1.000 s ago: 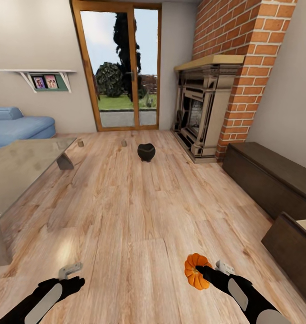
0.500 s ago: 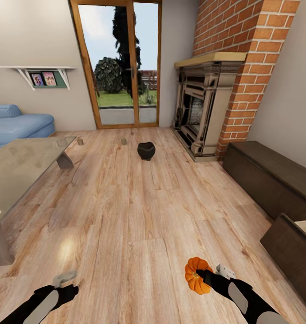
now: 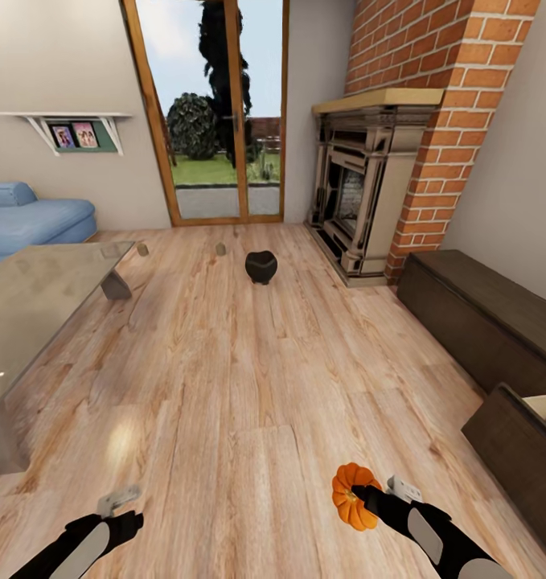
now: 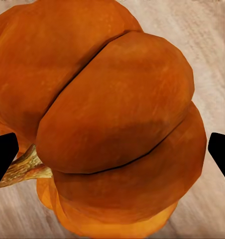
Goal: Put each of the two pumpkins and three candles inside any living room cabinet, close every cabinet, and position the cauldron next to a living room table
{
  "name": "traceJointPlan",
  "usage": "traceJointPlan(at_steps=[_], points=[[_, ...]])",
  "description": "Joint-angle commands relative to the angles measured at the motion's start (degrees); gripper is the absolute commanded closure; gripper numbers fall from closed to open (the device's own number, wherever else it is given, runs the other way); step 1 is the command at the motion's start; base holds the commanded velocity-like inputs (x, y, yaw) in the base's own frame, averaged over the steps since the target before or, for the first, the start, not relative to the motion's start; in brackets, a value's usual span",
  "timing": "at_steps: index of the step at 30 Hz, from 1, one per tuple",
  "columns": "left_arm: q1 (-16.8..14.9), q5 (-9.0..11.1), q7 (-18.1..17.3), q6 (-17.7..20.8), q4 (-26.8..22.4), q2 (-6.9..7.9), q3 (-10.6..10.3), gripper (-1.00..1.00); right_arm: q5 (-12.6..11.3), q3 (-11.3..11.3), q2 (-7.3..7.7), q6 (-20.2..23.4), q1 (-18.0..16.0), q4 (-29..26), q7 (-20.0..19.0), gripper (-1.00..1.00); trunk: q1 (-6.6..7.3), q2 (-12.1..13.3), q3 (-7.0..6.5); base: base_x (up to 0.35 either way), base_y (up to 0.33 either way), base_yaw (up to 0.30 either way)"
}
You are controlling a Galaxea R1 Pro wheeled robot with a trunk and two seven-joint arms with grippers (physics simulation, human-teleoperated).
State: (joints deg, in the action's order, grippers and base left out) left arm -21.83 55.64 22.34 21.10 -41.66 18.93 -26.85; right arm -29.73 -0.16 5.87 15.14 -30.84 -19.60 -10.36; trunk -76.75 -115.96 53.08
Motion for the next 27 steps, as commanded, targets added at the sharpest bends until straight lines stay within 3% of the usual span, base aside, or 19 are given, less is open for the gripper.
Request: traceJointPlan(at_steps=[1, 27], points=[[0.0, 0.5, 0.5, 0.0, 0.0, 0.07, -0.3, -1.00, -0.3, 0.0, 0.00, 0.1, 0.0, 0.0, 0.0, 1.00, 0.23, 0.4, -0.04, 0.000, 0.000, 0.000], [0.0, 0.5, 0.5, -0.8, 0.3, -0.01, -0.4, -1.00, -0.4, -0.2, 0.03, -0.7, 0.0, 0.3, -0.1, 1.00, 5.94, 10.8, -2.45, 0.000, 0.000, 0.036]])
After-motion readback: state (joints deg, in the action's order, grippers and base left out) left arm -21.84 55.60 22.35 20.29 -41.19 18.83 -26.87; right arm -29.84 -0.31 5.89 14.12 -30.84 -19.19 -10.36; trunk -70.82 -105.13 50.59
